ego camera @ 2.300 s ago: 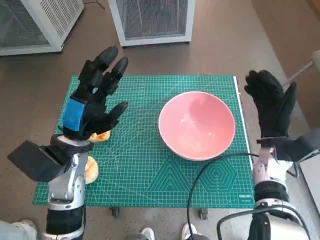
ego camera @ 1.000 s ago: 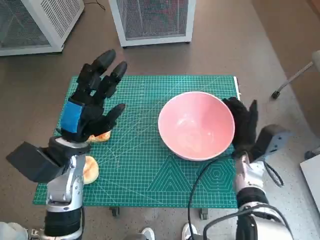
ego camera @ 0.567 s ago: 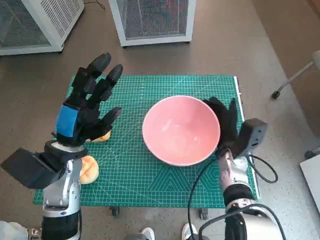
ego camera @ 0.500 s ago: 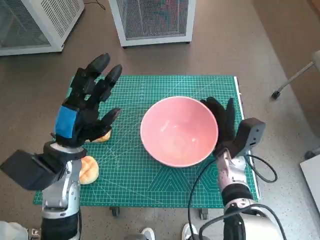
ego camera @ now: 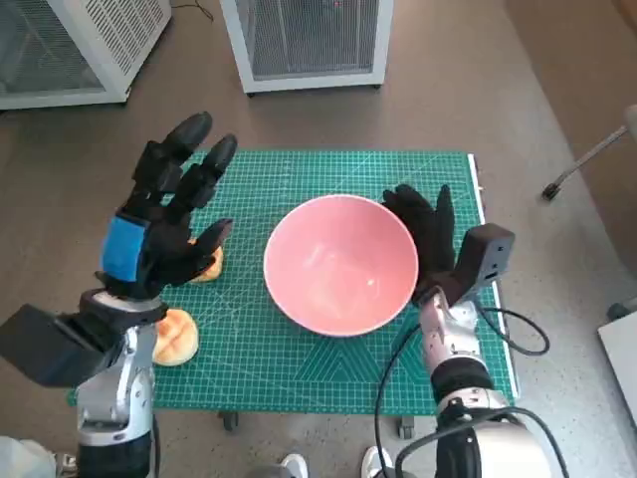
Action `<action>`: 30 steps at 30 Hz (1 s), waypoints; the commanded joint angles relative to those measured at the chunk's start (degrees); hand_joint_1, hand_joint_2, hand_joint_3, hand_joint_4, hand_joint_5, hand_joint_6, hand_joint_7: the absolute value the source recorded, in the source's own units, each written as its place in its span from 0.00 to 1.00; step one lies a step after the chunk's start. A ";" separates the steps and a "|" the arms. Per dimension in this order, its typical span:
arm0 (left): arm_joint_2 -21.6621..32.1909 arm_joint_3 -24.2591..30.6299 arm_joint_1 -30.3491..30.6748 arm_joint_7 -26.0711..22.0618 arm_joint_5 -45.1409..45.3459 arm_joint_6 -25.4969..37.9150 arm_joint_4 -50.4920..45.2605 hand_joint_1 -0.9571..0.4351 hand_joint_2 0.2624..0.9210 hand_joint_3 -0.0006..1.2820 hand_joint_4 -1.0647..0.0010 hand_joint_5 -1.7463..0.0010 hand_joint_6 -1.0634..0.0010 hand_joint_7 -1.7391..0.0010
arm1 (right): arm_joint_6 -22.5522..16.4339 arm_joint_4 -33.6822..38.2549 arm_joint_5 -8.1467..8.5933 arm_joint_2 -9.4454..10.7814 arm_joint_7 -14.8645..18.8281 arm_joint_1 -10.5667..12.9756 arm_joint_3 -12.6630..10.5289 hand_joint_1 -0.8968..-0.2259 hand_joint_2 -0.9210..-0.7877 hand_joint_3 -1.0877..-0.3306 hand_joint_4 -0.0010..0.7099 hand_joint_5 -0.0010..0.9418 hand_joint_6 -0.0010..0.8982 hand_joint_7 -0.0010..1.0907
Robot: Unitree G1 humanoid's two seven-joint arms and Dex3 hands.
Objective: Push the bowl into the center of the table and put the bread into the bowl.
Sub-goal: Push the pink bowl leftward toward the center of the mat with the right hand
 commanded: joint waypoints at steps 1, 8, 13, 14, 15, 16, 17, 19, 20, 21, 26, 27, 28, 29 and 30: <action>0.13 0.37 1.09 0.89 0.02 1.04 -2.14 0.38 1.00 0.25 0.64 0.98 0.88 0.70 | 1.11 0.69 -1.07 1.18 0.43 -0.53 0.62 0.49 0.00 0.66 0.41 0.01 0.54 0.04; 0.39 0.41 1.23 1.22 0.55 1.19 -2.43 0.38 1.00 0.25 0.65 0.99 0.90 0.70 | 1.43 0.83 -1.92 2.17 0.23 -0.94 1.01 0.49 0.00 0.66 0.41 0.00 0.54 0.04; 0.36 0.35 1.06 1.38 0.66 1.24 -2.19 0.38 1.00 0.25 0.65 0.99 0.90 0.70 | 1.97 0.88 -2.04 2.38 0.34 -1.21 1.22 0.49 0.00 0.67 0.42 0.01 0.54 0.03; 0.34 0.33 1.04 1.39 0.71 1.16 -2.09 0.38 1.00 0.25 0.65 0.99 0.90 0.70 | 2.17 0.89 -2.05 2.36 0.39 -1.33 1.26 0.49 0.00 0.67 0.42 0.01 0.54 0.03; 0.33 0.32 1.02 1.39 0.75 1.10 -2.02 0.38 1.00 0.26 0.65 0.99 0.90 0.70 | 2.30 0.89 -2.06 2.34 0.42 -1.40 1.27 0.49 0.00 0.67 0.43 0.01 0.54 0.03; 0.31 0.31 1.03 1.37 0.76 1.00 -1.93 0.38 1.00 0.26 0.65 0.99 0.90 0.70 | 2.48 0.90 -2.08 2.28 0.45 -1.49 1.29 0.49 0.00 0.67 0.43 0.01 0.54 0.03; 0.29 0.29 1.02 1.36 0.78 0.93 -1.85 0.38 1.00 0.26 0.65 0.99 0.90 0.69 | 2.62 0.90 -2.09 2.23 0.47 -1.56 1.30 0.48 0.00 0.68 0.43 0.01 0.54 0.03; 0.27 0.26 1.02 1.34 0.76 0.89 -1.78 0.38 1.00 0.25 0.65 0.99 0.90 0.69 | 2.85 0.87 -2.09 2.16 0.49 -1.68 1.33 0.48 0.00 0.68 0.43 0.01 0.54 0.03; 0.25 0.24 1.01 1.33 0.73 0.89 -1.75 0.38 1.00 0.25 0.65 0.99 0.90 0.69 | 2.94 0.86 -2.06 2.13 0.52 -1.72 1.31 0.48 0.00 0.68 0.43 0.01 0.54 0.03; 0.23 0.23 1.00 1.32 0.72 0.89 -1.74 0.38 1.00 0.25 0.64 0.99 0.90 0.69 | 3.01 0.84 -2.03 2.11 0.54 -1.74 1.29 0.48 0.00 0.68 0.43 0.01 0.54 0.03; 0.05 0.11 1.09 1.41 0.85 0.67 -1.69 0.38 1.00 0.25 0.64 0.99 0.91 0.69 | 3.15 0.77 -2.16 1.51 0.62 -1.74 1.38 0.48 0.00 0.69 0.44 0.01 0.54 0.03; 0.01 0.08 1.10 1.42 0.86 0.63 -1.67 0.38 1.00 0.25 0.64 0.99 0.91 0.69 | 3.13 0.75 -2.15 1.38 0.65 -1.72 1.39 0.47 0.00 0.69 0.44 0.01 0.54 0.03; -0.02 0.09 1.14 1.41 0.83 0.60 -1.71 0.38 1.00 0.25 0.64 0.99 0.91 0.69 | 2.99 0.70 -2.12 1.13 0.74 -1.69 1.36 0.47 0.00 0.69 0.44 0.01 0.54 0.03; -0.03 0.10 1.17 1.41 0.81 0.59 -1.73 0.38 1.00 0.25 0.64 0.99 0.91 0.69 | 2.89 0.67 -2.09 0.96 0.81 -1.67 1.35 0.47 0.00 0.69 0.44 0.01 0.54 0.03; -0.01 0.15 1.18 1.37 0.76 0.56 -1.74 0.38 1.00 0.25 0.64 0.99 0.91 0.69 | 2.73 0.59 -2.00 0.67 0.93 -1.73 1.27 0.47 0.00 0.69 0.44 0.01 0.53 0.03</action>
